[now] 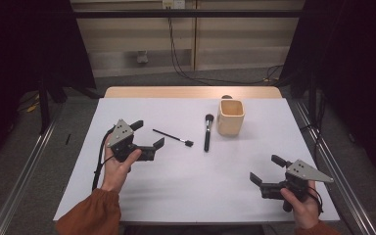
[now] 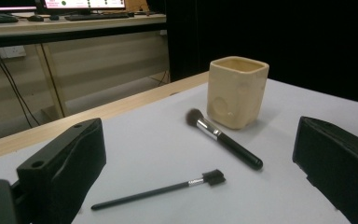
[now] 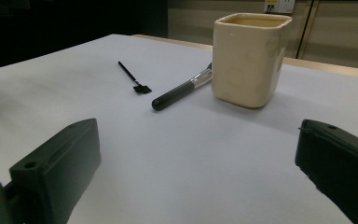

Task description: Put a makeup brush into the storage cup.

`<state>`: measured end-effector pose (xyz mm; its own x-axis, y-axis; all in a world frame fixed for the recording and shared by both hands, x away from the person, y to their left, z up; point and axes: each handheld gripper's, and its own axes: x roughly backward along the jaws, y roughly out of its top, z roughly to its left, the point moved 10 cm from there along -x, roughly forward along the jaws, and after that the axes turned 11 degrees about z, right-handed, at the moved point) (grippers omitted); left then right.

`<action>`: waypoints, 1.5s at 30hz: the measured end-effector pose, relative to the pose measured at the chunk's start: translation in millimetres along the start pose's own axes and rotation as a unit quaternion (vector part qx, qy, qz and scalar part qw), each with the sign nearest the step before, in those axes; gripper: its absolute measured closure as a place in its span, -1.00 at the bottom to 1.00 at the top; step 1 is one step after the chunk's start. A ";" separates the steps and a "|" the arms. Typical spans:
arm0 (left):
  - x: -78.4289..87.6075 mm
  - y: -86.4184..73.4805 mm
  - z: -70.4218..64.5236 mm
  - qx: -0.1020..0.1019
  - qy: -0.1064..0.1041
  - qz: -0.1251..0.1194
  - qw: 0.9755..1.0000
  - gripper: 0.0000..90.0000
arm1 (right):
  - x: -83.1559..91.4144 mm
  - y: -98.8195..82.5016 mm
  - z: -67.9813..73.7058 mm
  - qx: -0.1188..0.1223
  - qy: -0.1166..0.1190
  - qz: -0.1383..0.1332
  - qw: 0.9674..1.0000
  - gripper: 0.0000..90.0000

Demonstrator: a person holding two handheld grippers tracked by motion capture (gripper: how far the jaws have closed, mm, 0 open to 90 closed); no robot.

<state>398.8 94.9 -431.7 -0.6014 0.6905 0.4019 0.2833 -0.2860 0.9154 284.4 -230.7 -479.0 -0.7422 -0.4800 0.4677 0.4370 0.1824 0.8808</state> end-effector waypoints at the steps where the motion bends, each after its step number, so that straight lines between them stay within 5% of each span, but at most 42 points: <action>1: -2.6 0.3 0.7 -0.004 0.002 0.002 1.000 -0.95 | 0.2 -0.2 0.0 0.000 0.000 0.000 1.000 -1.00; 8: -18.8 1.1 12.6 -0.011 0.007 0.018 1.000 -0.95 | 0.6 -0.7 0.0 -0.002 0.000 0.001 1.000 -1.00; 21: -39.0 31.7 22.7 -0.024 0.008 0.013 1.000 -0.94 | 1.8 -1.3 -0.6 -0.002 -0.001 0.000 1.000 -1.00; 40: -74.7 62.1 43.7 -0.004 0.018 0.000 1.000 -0.95 | 2.9 -1.1 -0.5 -0.004 0.000 -0.003 1.000 -1.00; 45: -80.9 69.2 50.5 -0.012 0.023 0.001 1.000 -0.95 | 3.2 -1.8 -1.0 -0.003 0.001 -0.002 1.000 -1.00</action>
<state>504.8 52.8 -402.0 -0.6351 0.6581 0.4045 0.2671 -0.3042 0.9144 281.7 -233.4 -479.2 -0.7432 -0.4815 0.4644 0.4379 0.1747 0.8819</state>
